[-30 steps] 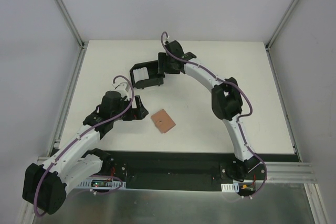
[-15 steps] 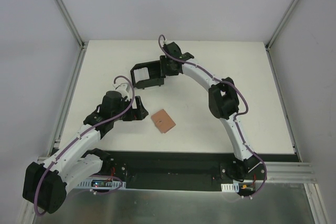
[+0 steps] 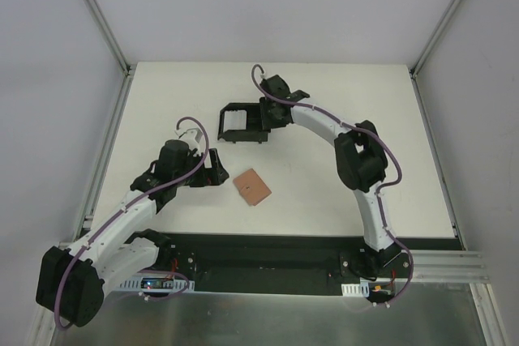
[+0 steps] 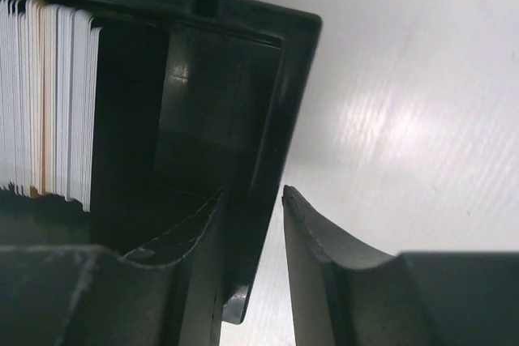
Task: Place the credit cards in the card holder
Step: Move the storage box to the center of the board.
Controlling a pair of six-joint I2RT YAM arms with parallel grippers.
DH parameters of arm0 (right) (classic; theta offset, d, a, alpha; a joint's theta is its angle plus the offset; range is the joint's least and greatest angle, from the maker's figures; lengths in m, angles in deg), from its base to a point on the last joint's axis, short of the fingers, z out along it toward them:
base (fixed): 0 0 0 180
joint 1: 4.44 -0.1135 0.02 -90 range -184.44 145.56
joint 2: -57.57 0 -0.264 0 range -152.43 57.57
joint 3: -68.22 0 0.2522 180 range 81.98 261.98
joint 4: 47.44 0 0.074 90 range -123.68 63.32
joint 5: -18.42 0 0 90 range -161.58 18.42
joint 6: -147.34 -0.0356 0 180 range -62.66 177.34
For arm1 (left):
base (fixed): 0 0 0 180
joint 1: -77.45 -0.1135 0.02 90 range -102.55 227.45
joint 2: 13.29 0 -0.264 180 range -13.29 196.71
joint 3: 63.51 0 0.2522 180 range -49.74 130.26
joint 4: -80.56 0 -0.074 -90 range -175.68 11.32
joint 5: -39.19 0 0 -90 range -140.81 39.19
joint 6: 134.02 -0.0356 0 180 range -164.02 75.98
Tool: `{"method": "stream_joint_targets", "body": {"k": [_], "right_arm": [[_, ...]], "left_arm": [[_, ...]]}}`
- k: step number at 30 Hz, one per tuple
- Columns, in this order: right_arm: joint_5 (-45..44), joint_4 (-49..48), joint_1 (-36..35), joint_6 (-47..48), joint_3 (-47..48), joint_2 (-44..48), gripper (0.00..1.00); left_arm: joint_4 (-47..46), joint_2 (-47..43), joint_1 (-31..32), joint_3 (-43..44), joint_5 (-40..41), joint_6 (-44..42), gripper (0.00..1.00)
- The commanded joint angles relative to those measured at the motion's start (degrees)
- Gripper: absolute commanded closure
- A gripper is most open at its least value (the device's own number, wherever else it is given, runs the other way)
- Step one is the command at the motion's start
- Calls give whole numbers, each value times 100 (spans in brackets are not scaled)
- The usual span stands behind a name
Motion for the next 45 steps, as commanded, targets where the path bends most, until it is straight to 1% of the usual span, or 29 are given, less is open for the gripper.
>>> {"method": "stream_joint_targets", "body": {"k": [1,6,9,12,19,23,28,30,33,35,37,39,42,45], "right_arm": [[-248,-153,26,143,-847,806,67],[-318,-978,26,117,-2139,1483,69],[-309,-1243,17,125,-2745,1826,72],[-266,-1349,26,213,-3116,2064,73],[-239,-1366,26,336,-3600,2442,73],[-318,-1331,35,486,-3592,2443,72],[-204,-1200,96,530,-3408,2293,70],[-152,-1164,96,521,-3372,2293,68],[7,-1182,105,539,-3276,2372,61],[199,-1147,157,749,-3118,2477,53],[672,-1077,236,819,-2924,2600,48],[955,-1041,324,846,-2801,2767,43],[1062,-1041,395,855,-2835,3170,40],[1053,-1067,430,724,-3151,3680,38]], "left_arm": [[37,92,-53,177,13,-115,9],[28,136,-53,177,66,-124,9],[28,154,-44,186,66,-132,9],[28,171,-53,169,84,-132,9],[11,268,-53,151,84,-97,9],[-68,338,-53,134,14,-53,9],[-200,496,-53,98,-136,-18,9],[-261,540,-53,63,-197,-1,9],[-428,619,-53,-25,-285,8,9],[-595,698,-53,-51,-355,8,9],[-727,812,-53,-51,-434,17,10],[-885,900,-53,-51,-426,-53,10],[-1122,1111,-53,-16,-601,-263,10],[-1421,1357,-53,2,-769,-518,10]]}}
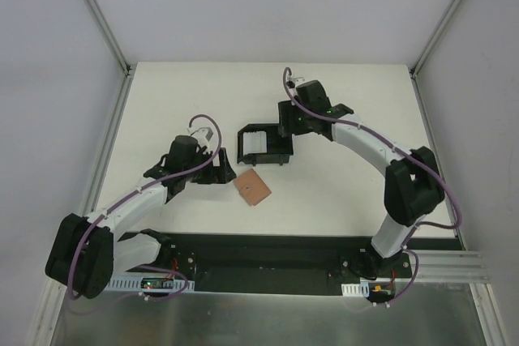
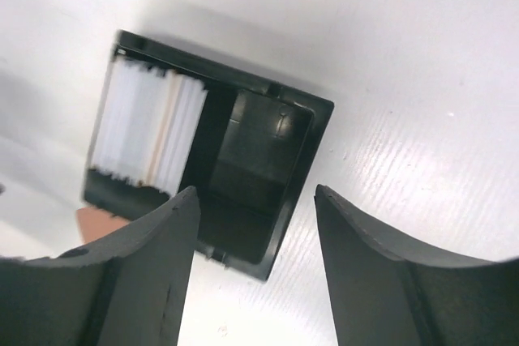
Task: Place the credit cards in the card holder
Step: Move the storage box to the center of the board.
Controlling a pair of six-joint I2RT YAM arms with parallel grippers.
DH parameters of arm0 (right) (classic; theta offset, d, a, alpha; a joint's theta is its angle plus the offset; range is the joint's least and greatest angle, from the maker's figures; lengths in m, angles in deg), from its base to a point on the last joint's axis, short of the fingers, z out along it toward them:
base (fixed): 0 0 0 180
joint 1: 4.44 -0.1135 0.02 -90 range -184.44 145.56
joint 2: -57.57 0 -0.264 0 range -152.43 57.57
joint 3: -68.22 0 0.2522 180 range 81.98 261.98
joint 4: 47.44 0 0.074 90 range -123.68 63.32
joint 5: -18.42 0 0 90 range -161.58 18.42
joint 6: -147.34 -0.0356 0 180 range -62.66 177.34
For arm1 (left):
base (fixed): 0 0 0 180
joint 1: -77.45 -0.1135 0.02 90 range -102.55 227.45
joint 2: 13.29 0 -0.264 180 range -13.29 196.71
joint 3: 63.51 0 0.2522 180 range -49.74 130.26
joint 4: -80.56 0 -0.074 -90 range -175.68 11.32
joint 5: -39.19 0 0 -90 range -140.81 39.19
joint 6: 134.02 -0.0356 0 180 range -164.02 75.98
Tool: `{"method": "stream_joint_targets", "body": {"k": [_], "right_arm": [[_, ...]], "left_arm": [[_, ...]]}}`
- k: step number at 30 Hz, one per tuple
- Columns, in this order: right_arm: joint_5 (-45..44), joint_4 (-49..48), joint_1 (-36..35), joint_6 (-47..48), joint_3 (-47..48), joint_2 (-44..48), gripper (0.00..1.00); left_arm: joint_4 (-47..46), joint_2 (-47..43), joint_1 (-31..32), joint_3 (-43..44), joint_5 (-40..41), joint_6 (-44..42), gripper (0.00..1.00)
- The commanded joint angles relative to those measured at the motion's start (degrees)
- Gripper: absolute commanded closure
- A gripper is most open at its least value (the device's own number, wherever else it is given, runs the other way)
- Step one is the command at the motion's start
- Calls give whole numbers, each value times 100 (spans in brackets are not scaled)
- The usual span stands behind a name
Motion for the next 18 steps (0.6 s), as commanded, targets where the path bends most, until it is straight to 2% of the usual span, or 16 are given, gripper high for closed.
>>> {"method": "stream_joint_targets", "body": {"k": [1,10,13,18], "right_arm": [[283,-47,48,-113,-192,1082,38],[775,-1408,-66,-1546,-2986,3271,43],[995,-1690,-242,-1985,-3601,3500,45],[1031,-2567,-751,-2794,-4349,3343,46]], "left_arm": [[-659,341,-53,30,-410,-475,10],[-1133,1361,-53,241,-1280,-757,13],[-1441,1546,-53,206,-1403,-661,14],[-2186,1774,-35,48,-1789,-511,19]]}}
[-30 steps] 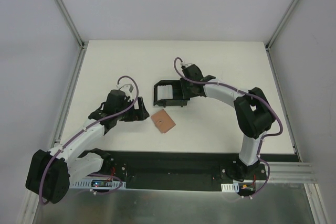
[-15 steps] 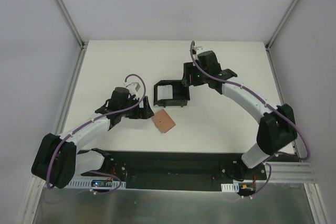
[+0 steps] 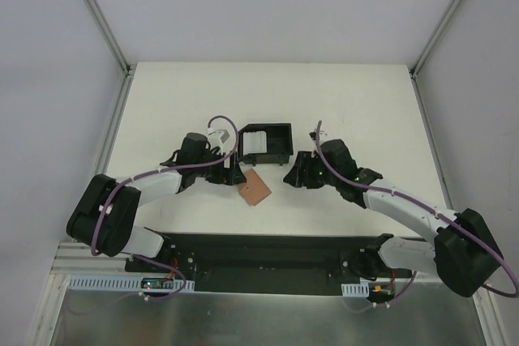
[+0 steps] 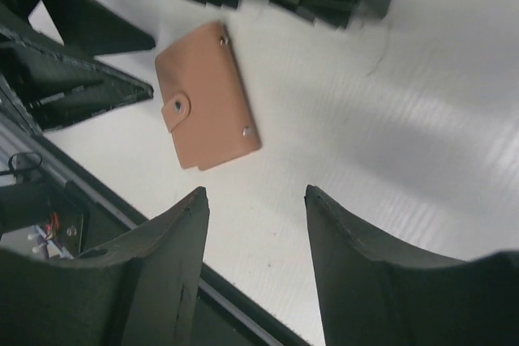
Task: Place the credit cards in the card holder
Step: Move the storage box to the center of the board, then open the card holder at the center of the board.
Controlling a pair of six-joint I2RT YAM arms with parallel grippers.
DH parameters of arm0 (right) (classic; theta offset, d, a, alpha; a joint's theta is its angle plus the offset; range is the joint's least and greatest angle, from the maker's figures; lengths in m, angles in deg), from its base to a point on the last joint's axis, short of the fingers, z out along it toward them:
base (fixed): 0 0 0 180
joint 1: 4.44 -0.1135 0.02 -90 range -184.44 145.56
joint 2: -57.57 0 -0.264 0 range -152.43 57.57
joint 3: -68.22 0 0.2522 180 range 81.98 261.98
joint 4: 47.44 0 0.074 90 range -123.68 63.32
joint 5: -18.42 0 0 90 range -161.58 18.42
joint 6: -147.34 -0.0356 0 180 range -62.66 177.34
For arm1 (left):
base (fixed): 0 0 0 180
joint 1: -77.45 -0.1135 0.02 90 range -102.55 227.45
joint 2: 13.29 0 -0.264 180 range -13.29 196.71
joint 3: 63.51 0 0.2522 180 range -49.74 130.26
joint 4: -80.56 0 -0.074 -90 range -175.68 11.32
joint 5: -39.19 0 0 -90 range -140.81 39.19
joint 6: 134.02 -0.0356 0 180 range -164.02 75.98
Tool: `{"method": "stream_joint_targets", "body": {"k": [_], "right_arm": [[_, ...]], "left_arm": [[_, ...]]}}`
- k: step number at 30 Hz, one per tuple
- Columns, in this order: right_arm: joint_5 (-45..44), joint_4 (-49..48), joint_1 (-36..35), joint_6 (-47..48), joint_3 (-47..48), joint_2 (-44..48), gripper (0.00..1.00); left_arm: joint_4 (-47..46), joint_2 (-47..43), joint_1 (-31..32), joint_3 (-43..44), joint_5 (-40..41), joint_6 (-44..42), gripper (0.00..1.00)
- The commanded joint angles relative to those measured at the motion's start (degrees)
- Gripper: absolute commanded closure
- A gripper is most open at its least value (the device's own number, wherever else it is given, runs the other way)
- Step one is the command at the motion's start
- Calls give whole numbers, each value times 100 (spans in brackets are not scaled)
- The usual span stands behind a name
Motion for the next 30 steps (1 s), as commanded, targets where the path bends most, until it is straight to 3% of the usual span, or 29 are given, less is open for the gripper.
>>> {"method": "stream_joint_targets", "body": {"k": [1,6,20,26,30], "right_arm": [[207,-1292,-431,-1020,-547,-124,47],[145,-2031,-686,-1609,-838,-651,48],[49,-2147,-783,-1751,-530,-1583,47],[92,-2007,-765,-1339,-566,-1478,44],[83,-1568,-704,-777,-461,-1233,41]], "left_arm": [[-1005,146,0,-68,-634,-6,20],[-1121,348,298,-121,-714,-68,26],[-1464,-407,1335,-1202,33,810,32],[-1439,-811,2091,-1439,375,1189,32],[-922,-1311,2206,-1449,918,1145,32]]}}
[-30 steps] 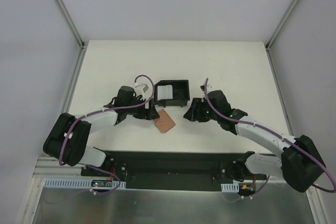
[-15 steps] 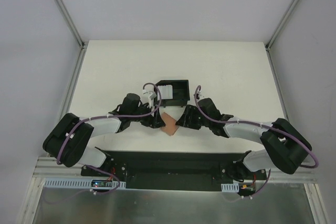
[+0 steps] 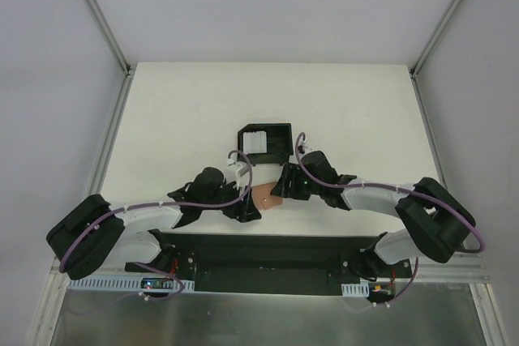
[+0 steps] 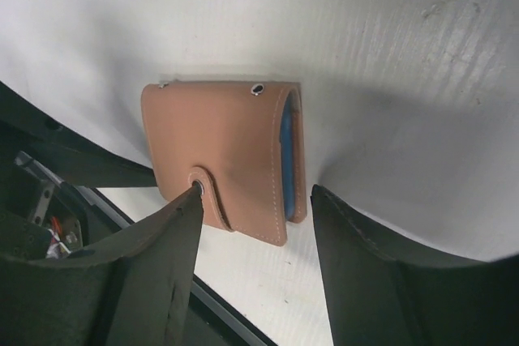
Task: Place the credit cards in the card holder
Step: Open the card holder at the center of the board.
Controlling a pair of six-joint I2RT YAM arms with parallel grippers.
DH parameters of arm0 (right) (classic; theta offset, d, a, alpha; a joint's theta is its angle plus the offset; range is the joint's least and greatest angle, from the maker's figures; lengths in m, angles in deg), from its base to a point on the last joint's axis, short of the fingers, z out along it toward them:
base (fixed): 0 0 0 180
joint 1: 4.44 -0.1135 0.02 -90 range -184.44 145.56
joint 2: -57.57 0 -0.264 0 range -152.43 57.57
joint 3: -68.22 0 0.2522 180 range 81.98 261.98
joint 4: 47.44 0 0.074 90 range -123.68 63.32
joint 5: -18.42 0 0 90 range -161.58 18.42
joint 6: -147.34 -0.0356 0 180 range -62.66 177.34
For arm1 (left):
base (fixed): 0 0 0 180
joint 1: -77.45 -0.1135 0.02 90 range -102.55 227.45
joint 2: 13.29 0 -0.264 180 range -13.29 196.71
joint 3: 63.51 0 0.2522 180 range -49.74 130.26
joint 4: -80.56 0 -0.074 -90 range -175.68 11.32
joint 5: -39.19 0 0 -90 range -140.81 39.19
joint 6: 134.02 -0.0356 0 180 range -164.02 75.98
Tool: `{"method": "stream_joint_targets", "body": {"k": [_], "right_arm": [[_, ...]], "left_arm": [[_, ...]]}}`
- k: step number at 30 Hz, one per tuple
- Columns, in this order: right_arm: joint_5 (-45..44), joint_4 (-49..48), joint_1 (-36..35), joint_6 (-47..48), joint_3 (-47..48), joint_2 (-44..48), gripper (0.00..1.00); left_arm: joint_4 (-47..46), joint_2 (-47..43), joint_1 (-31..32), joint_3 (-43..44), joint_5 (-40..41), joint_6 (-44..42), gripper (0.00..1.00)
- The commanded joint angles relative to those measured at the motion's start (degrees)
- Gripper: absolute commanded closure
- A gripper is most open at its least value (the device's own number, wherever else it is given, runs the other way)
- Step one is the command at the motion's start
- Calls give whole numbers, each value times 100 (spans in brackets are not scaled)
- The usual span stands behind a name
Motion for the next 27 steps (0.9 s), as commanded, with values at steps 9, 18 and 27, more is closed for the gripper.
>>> {"method": "stream_joint_targets", "body": {"k": [9,18,27], "right_arm": [[-333,896,31,743,-22,992,38],[-457,799,-242,163,-523,1441,37],[-413,141,-655,-400,-760,1151,37]], "left_arm": [[1908,-1188,-254,701,2035,-945,14],[1082,305,-887,1334,357,-1631,14],[801,1150,-1019,1502,-664,-1816,18]]}}
